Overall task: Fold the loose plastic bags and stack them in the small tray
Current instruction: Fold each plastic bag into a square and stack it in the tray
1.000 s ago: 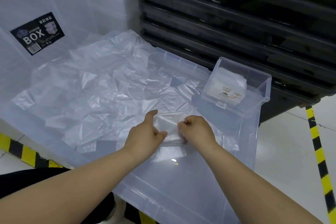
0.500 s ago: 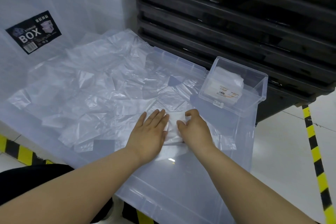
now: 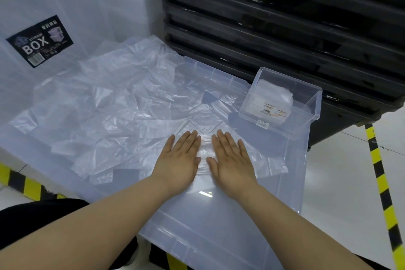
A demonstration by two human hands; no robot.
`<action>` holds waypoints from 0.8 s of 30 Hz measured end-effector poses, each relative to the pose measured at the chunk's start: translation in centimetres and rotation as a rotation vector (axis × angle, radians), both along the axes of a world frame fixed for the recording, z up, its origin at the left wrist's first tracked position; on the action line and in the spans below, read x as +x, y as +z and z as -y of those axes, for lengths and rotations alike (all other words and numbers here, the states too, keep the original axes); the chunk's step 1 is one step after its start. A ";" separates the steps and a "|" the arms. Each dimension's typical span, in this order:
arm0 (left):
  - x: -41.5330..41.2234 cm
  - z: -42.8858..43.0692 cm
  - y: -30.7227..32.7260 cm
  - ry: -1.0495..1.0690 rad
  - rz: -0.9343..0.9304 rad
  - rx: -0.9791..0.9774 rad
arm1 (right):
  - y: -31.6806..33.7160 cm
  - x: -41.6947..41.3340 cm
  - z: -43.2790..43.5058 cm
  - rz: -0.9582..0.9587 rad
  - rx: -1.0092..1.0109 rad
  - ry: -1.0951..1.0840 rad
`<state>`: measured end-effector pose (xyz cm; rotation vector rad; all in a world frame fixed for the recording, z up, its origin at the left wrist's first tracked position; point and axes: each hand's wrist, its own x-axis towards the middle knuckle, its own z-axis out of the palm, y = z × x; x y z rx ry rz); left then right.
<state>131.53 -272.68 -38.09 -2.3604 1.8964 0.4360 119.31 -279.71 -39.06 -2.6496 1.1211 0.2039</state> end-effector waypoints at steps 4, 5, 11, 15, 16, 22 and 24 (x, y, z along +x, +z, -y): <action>0.4 0.4 0.3 0.036 -0.087 -0.009 | 0.2 -0.5 0.1 -0.020 -0.009 -0.040; 0.7 0.6 0.5 0.049 -0.121 -0.031 | 0.0 -0.5 0.1 -0.015 -0.010 -0.041; 1.9 4.0 2.1 0.159 -0.258 -0.095 | -0.1 -0.4 0.1 0.004 0.012 -0.052; 2.0 6.4 2.8 0.135 -0.196 0.073 | -0.2 -0.5 0.2 0.034 0.021 -0.051; 2.1 6.8 2.9 0.129 -0.192 0.101 | -0.1 -0.5 0.2 0.035 0.027 -0.051; 2.1 8.2 3.3 0.128 -0.195 0.198 | -0.1 -0.5 0.5 0.056 0.031 -0.035; 2.0 8.1 3.2 0.137 -0.217 0.188 | -0.2 -0.5 0.5 0.039 0.035 -0.031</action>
